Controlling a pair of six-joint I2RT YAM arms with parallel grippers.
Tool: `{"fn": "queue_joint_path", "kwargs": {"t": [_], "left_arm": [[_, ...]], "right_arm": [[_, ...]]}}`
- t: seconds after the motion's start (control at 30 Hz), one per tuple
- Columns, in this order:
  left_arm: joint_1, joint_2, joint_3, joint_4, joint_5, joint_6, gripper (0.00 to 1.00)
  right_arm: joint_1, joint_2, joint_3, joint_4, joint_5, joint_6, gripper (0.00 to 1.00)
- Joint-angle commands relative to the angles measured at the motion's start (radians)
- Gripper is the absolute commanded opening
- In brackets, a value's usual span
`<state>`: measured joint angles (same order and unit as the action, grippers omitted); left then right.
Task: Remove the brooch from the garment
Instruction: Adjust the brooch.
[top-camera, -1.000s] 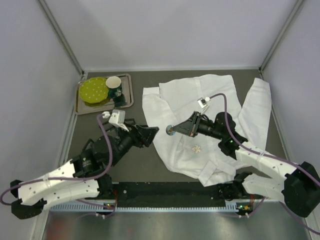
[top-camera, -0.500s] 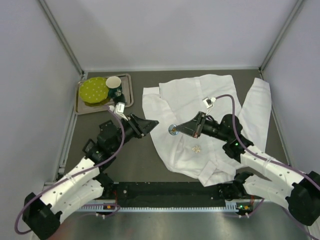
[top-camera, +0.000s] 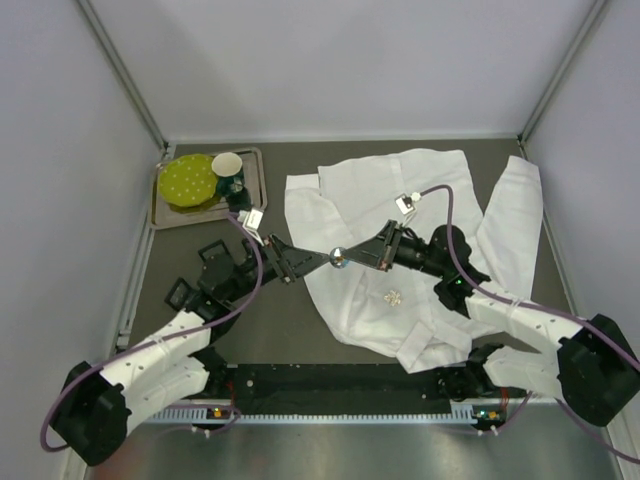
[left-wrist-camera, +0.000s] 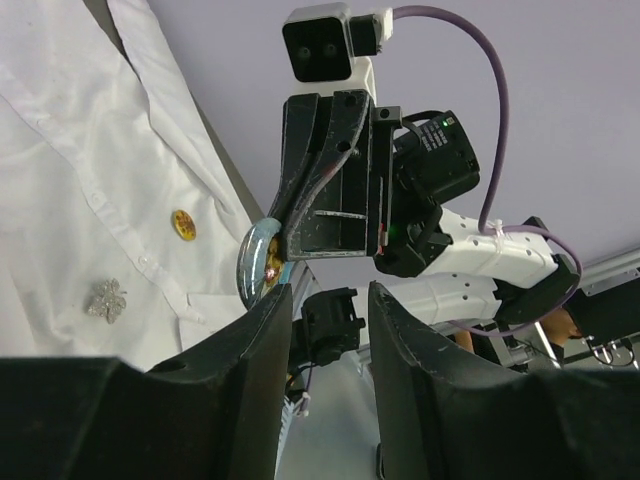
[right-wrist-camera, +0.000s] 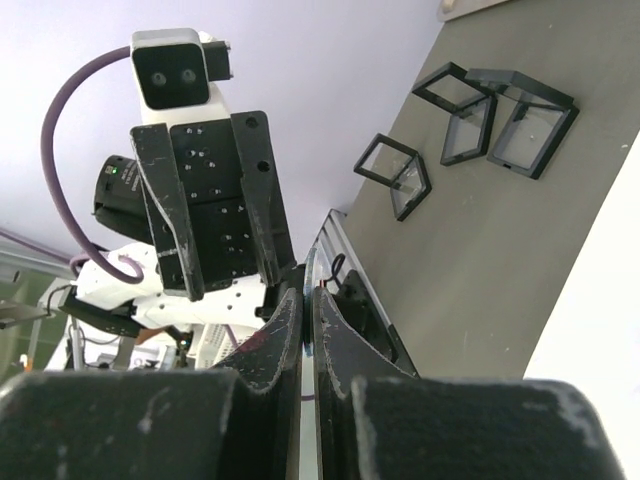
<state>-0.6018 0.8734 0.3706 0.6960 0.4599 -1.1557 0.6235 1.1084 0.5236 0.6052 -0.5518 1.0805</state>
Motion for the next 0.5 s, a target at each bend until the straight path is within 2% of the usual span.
{"fn": "queue_joint_path", "kwargs": {"t": [0.0, 0.2, 0.37, 0.47], "left_arm": [[0.005, -0.023, 0.033, 0.019, 0.017, 0.030, 0.41], [0.007, -0.077, 0.054, -0.125, -0.038, 0.067, 0.46], [0.007, -0.025, 0.039, 0.000, 0.026, 0.005, 0.46], [0.007, 0.006, 0.031, 0.080, 0.051, -0.032, 0.40]], "right_arm": [[-0.005, -0.005, 0.023, 0.130, -0.022, 0.032, 0.00], [-0.007, -0.073, 0.021, 0.053, -0.007, -0.007, 0.00], [0.013, -0.033, 0.038, 0.100, -0.016, 0.013, 0.00], [0.028, -0.006, 0.047, 0.123, -0.008, 0.021, 0.00]]}}
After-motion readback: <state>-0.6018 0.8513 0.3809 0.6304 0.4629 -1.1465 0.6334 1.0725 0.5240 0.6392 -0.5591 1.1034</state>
